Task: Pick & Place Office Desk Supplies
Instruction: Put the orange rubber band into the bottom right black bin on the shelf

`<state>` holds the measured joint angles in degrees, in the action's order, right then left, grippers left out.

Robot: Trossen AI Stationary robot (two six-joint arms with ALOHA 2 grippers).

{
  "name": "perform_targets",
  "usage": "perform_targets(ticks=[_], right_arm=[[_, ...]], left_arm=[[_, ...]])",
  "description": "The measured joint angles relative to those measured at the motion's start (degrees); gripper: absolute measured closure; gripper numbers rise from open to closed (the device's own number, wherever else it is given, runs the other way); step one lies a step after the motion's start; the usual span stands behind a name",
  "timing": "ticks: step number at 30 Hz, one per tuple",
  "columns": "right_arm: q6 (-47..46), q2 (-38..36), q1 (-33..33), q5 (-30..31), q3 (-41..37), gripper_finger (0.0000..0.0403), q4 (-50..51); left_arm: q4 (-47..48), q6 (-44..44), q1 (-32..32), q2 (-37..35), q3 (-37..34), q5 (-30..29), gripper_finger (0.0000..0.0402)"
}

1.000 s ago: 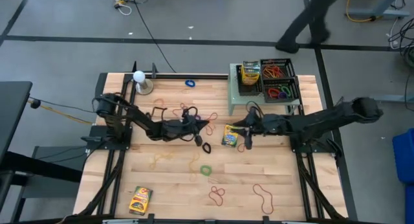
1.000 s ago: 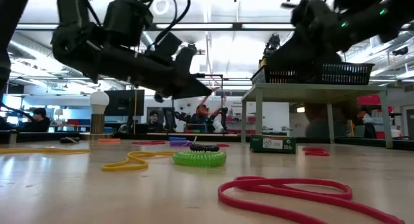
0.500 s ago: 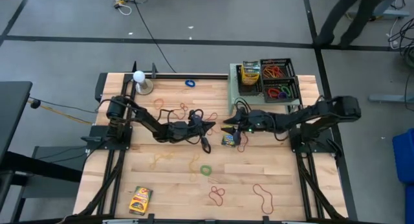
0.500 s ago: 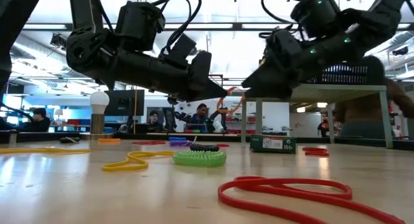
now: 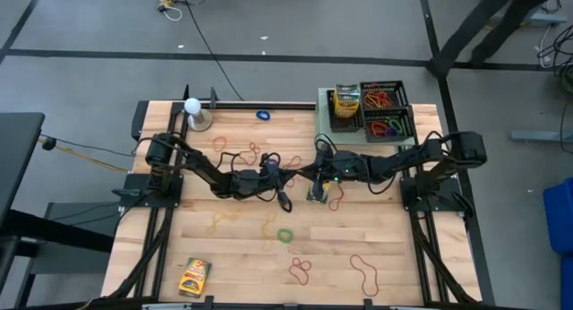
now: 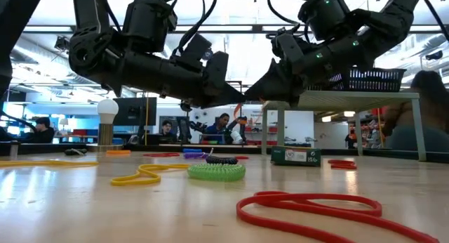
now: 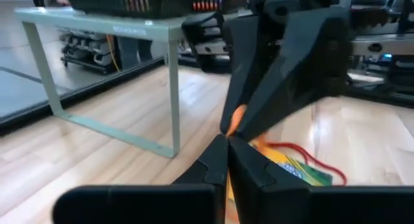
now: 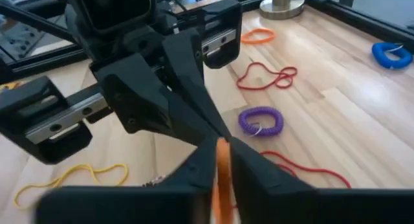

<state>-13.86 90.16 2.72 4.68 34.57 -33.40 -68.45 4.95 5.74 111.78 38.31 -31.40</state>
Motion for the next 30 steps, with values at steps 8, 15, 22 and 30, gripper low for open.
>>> perform_targets(ticks=[8, 15, 22, 30], right_arm=[[1.4, -1.1, -0.7, 0.9, 0.0, 0.0385, 1.6], [3.6, -7.0, -3.7, 3.9, 0.0, 0.0394, 4.3], [4.9, -18.8, -9.4, 17.9, 0.0, 0.0399, 16.4], [5.4, -34.4, -11.5, 38.3, 0.9, 0.0397, 32.6]], left_arm=[[16.5, 3.4, 0.0, -7.6, 0.0, 5.8, 0.0312], [29.5, 0.4, -0.1, -14.8, -2.2, 8.8, 0.0270], [-2.1, -1.2, -0.9, -13.1, -15.9, 15.7, 0.0283], [-17.8, -3.5, -1.0, -12.0, -21.8, 14.6, 0.0294]])
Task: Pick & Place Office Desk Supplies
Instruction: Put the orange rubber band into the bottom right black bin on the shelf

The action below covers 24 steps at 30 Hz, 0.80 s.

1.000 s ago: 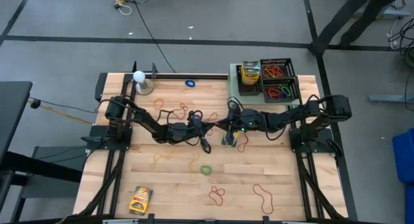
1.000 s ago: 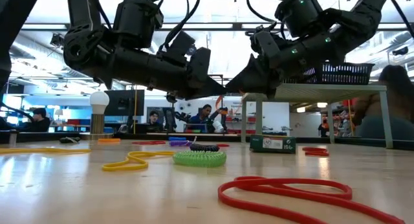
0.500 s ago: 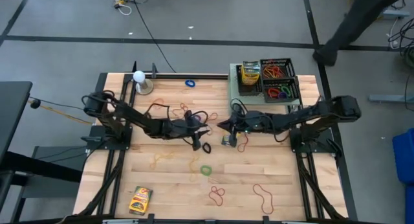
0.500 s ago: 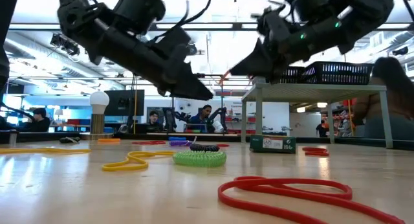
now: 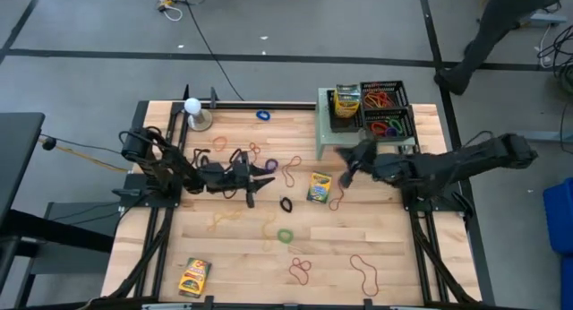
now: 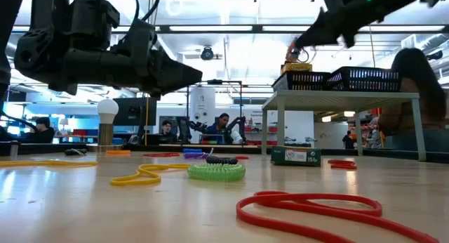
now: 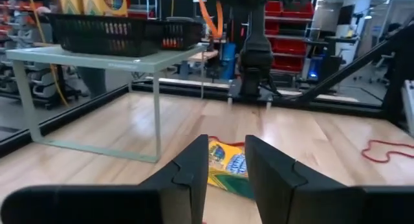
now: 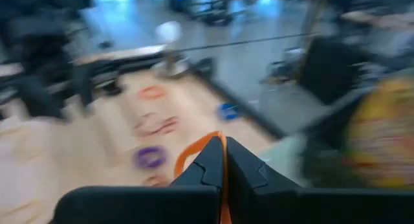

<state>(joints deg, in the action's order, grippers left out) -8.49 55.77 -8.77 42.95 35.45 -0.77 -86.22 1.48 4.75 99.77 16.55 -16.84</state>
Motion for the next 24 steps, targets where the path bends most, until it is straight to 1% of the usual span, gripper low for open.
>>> perform_targets(ticks=[3, 6, 8, 10, 13, 19, 22, 24], right_arm=[[1.6, -4.9, 1.3, 7.3, 3.5, 0.0397, 6.6], [2.9, -8.0, 4.3, 14.8, 7.4, 0.0397, 13.2], [4.5, -9.2, 7.9, 18.8, 8.9, 0.0397, 14.5], [7.2, -9.3, 12.3, 20.4, 10.0, 0.0397, 14.5], [9.8, -8.7, 20.7, 18.4, 10.5, 0.0397, 14.8], [10.8, -4.3, 39.4, 9.6, 10.5, 0.0397, 16.3], [10.7, -1.6, 46.3, 4.7, 10.5, 0.0397, 16.1], [10.7, 0.4, 49.7, 1.9, 10.5, 0.0397, 16.3]], left_arm=[[0.8, 0.3, 0.0, 0.1, 0.3, 0.3, 0.0294], [0.4, 1.1, 0.0, 0.2, 0.4, 0.4, 0.0295], [-1.0, 1.5, 0.0, 0.2, 0.7, 0.4, 0.0295], [-1.0, 2.0, 0.0, 0.2, 1.0, 0.4, 0.0295], [-0.7, 2.1, 0.1, 0.2, 1.5, 1.7, 0.0295], [-0.4, 2.2, 0.1, 0.2, 1.6, 2.4, 0.0295], [-0.3, 2.6, 0.1, 0.2, 1.6, 2.4, 0.0295], [-0.1, 3.0, 0.1, 0.2, 1.6, 2.4, 0.0295]])
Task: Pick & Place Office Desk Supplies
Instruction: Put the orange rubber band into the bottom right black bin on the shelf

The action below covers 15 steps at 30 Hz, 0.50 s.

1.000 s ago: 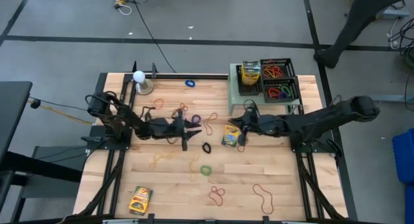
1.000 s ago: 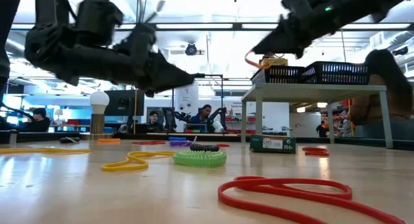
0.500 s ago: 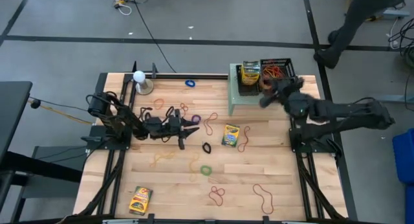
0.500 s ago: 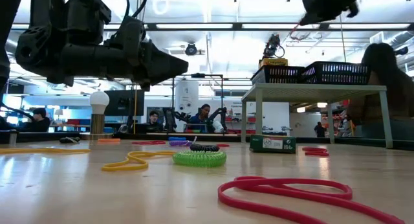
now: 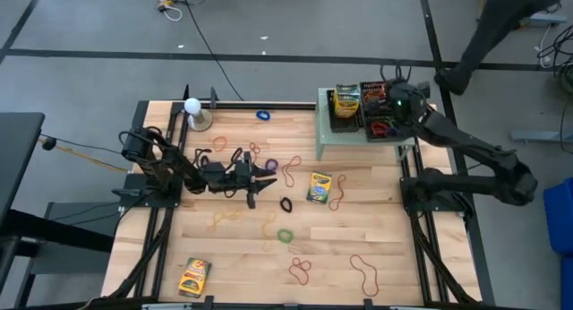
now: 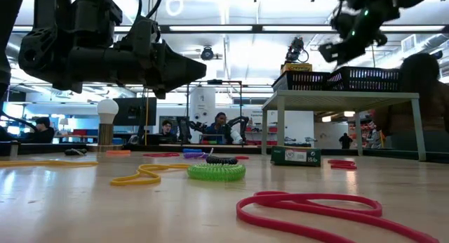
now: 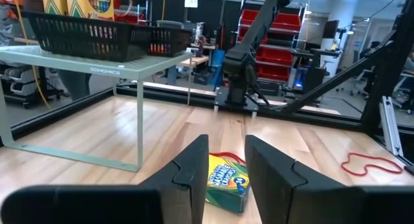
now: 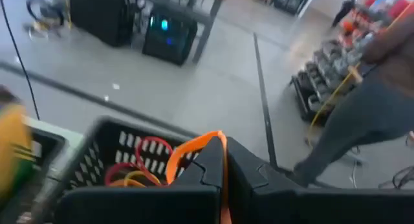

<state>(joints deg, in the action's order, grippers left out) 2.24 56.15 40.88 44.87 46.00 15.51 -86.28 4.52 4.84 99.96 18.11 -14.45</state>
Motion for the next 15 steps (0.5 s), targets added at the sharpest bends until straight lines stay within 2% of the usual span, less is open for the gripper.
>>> perform_targets(ticks=[3, 7, 15], right_arm=[[-0.2, 2.4, 3.2, -5.1, 0.0, 0.0396, 0.0], [-0.9, 4.3, 4.4, -5.1, 0.0, 0.0380, 0.2], [-1.9, 4.6, 4.4, -2.4, 0.0, 0.0265, 2.3]], left_arm=[[0.3, 0.6, 0.0, 0.0, 0.0, 0.0, 0.0295], [0.6, 0.9, 0.0, 0.0, 0.0, 0.0, 0.0295], [0.9, 3.1, 0.0, 0.0, 0.0, -0.1, 0.0295]])
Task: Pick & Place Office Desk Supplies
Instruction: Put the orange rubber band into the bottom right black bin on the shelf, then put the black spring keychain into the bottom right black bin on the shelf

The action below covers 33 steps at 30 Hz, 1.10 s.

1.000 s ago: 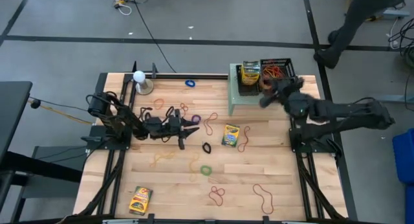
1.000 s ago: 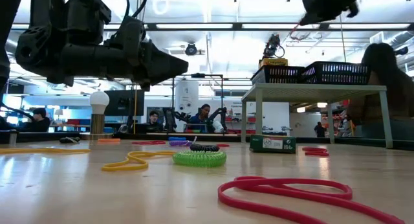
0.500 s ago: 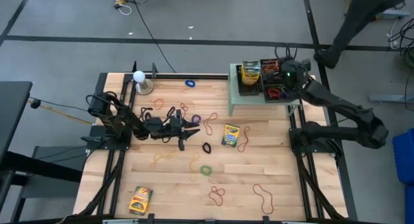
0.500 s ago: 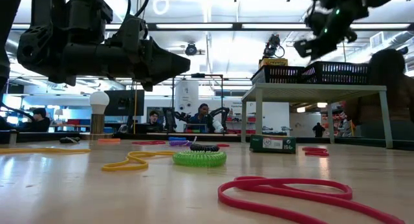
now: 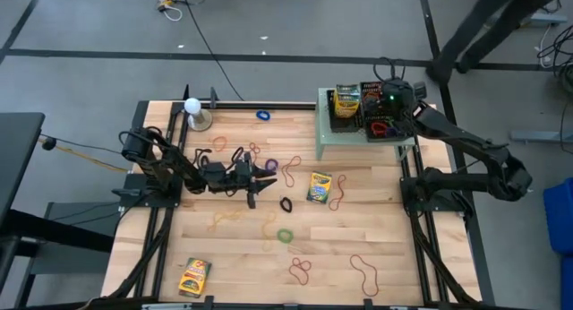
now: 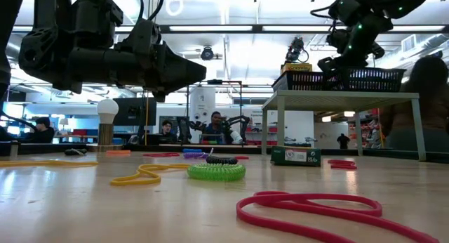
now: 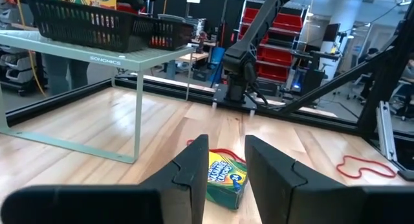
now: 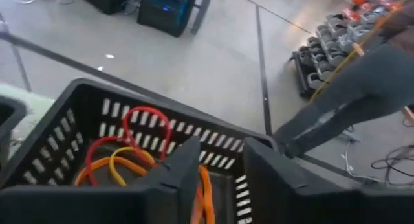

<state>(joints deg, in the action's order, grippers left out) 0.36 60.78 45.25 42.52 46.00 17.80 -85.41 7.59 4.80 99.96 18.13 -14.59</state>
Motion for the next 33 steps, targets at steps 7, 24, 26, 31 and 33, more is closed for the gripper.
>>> perform_targets(ticks=[7, 24, 26, 31, 33], right_arm=[[-0.1, -2.1, -1.5, 2.7, 0.0, 0.0187, 0.0], [-5.5, -13.0, -10.3, -1.6, 0.0, 0.0376, 4.9], [-5.6, -14.2, -11.9, -3.2, 0.0, 0.0393, 5.9], [-6.0, -16.9, -19.1, -4.1, 0.0, 0.0391, 8.0], [-5.9, -17.9, -23.1, -2.7, 0.0, 0.0398, 7.7]], left_arm=[[0.0, 0.1, 0.0, 0.0, 0.0, -1.4, 0.0295], [0.6, 0.4, 0.0, 0.0, 0.0, -4.9, 0.0295], [0.8, 0.3, 0.0, 0.0, 0.0, -4.9, 0.0295], [0.9, 0.3, 0.0, 0.0, 0.0, -5.4, 0.0295], [0.9, 0.3, 0.0, 0.0, 0.0, -5.6, 0.0295]])
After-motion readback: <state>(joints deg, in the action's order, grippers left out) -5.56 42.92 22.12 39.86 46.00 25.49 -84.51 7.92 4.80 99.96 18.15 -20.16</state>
